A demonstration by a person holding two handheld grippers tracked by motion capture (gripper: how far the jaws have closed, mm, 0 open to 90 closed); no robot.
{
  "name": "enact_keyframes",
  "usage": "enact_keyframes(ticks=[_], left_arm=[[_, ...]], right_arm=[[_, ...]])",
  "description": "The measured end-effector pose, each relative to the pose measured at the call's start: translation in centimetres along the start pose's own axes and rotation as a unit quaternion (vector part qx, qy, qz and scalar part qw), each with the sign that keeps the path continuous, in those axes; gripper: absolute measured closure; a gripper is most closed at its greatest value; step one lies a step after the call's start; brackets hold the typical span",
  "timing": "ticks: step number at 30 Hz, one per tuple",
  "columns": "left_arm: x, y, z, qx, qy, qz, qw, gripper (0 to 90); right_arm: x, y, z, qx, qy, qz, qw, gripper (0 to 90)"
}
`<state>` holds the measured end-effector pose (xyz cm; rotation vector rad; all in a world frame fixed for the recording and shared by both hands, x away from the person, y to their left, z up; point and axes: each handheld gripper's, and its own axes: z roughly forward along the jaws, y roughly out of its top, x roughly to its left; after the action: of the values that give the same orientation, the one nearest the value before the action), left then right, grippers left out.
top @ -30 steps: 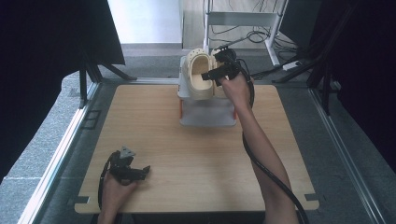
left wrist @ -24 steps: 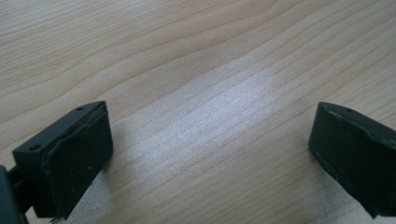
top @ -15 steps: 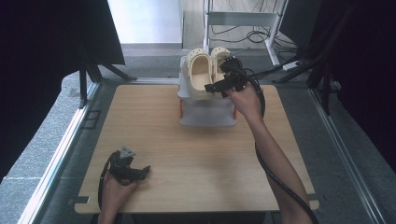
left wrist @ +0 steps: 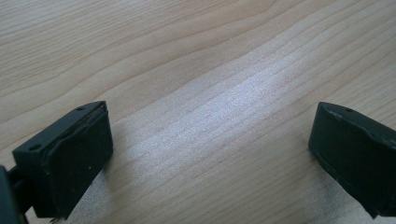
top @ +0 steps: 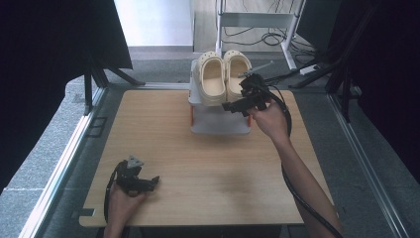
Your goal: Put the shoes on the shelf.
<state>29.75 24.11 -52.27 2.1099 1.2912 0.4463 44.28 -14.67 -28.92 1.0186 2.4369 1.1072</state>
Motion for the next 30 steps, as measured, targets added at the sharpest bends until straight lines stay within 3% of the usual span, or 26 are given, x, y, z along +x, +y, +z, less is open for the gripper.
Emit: enact_keyframes(ticks=[17, 30], left_arm=[[0.0, 0.0, 0.0, 0.000, 0.000, 0.000, 1.0000, 0.0], [0.0, 0.0, 0.0, 0.000, 0.000, 0.000, 1.0000, 0.0]], right_arm=[[-1.2, -5.4, -2.3, -0.007, 0.010, 0.016, 0.9998, 11.2], [-2.6, -9.8, -4.0, -0.011, -0.003, 0.031, 0.9994, 11.5]])
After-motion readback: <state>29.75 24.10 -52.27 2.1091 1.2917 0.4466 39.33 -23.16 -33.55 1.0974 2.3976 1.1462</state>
